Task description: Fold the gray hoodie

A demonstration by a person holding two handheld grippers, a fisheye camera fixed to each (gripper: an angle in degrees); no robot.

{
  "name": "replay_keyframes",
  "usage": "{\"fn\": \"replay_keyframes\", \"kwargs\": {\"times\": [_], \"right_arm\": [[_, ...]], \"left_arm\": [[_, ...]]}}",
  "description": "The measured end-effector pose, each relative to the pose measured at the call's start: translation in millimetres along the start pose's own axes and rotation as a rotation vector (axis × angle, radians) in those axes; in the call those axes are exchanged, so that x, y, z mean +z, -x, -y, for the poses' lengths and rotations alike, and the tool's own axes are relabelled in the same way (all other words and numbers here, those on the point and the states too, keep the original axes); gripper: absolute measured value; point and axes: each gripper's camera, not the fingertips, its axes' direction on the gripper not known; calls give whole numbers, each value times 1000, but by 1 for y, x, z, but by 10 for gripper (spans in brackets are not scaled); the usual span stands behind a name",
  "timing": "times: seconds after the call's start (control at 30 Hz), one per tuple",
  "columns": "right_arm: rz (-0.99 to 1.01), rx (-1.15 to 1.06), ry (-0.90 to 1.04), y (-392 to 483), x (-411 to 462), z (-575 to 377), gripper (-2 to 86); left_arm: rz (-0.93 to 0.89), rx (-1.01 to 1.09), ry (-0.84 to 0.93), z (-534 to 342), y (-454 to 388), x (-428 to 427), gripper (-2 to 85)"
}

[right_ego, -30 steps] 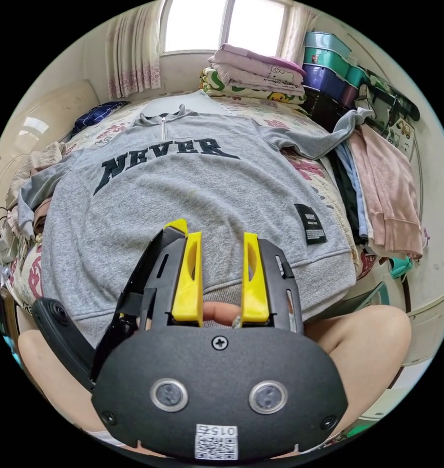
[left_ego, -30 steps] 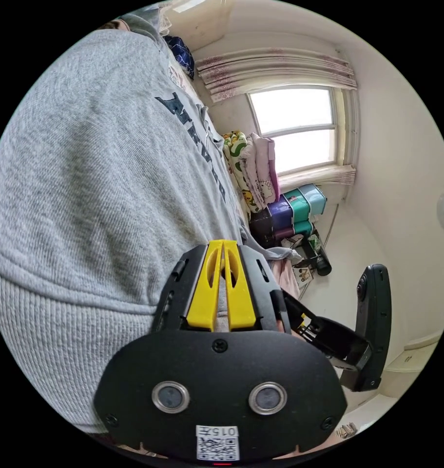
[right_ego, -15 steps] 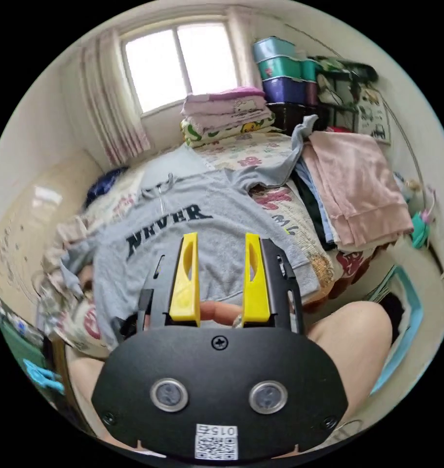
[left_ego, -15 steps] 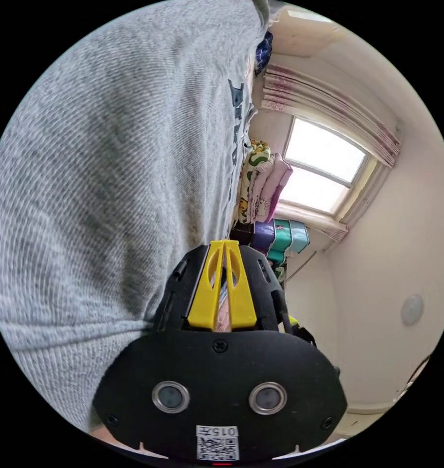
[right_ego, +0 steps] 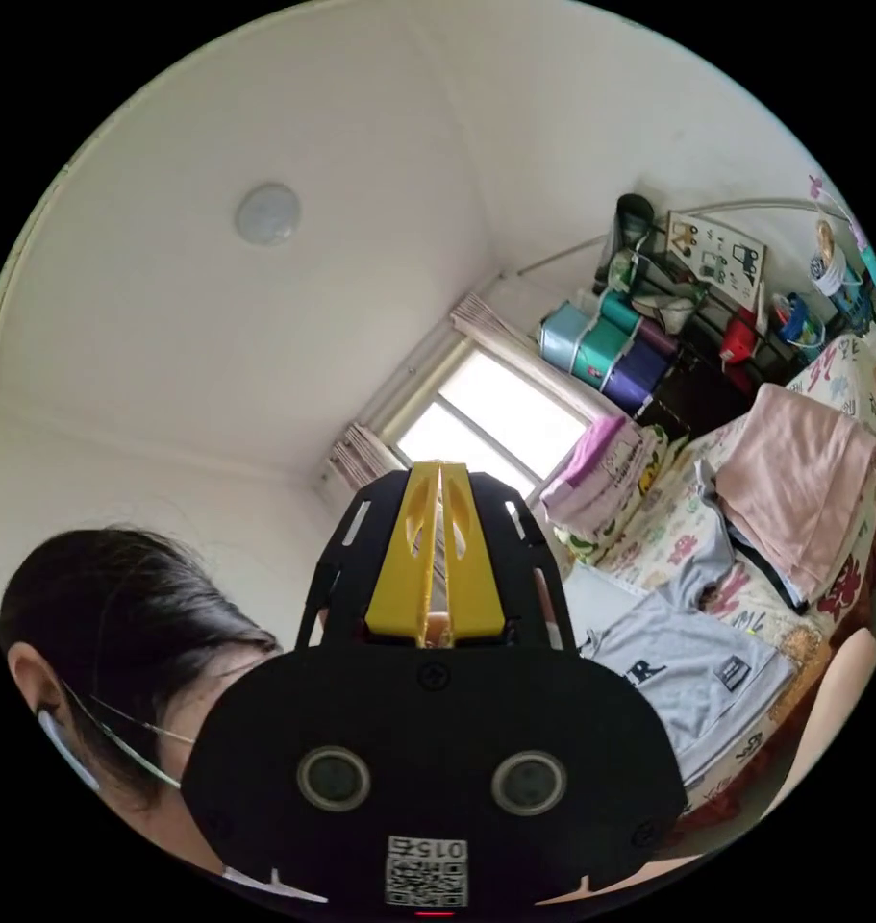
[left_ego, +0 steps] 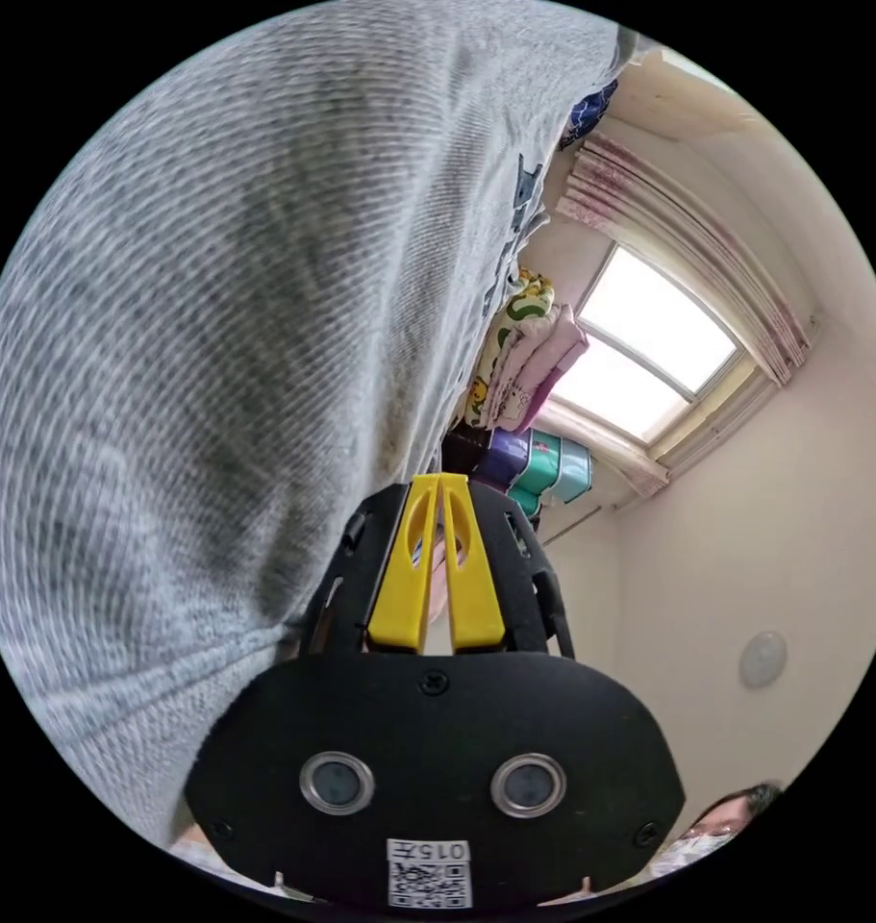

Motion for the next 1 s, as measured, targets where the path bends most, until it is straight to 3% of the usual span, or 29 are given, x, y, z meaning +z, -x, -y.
{"fn": "replay_keyframes", "kwargs": {"times": [0.13,0.27,0.43,0.53,0.67,0.83,1.0], "right_arm": [[88,7,-54,35,-53,7,-7],[181,52,-21,47,-76,3,-7],[220,37,-10,54,-99,-17,-7],[204,-83,34,51,-101,-33,-7],[97,-334,161,23,-89,-76,-6],[-309,-585,481,-46,-34,-196,2],[-383,-453,847,-122,39,-266,40]], "left_arm": [[-9,193,163,-29,-21,17,-5],[-46,459,203,-73,-68,10,-5],[132,1129,157,-190,-185,-32,-8],[220,1384,176,-256,-218,-52,-9],[322,1527,111,-307,-223,-87,-8],[607,1604,-114,-356,-204,-114,-8],[769,1586,-228,-377,-176,-109,-8]]}}
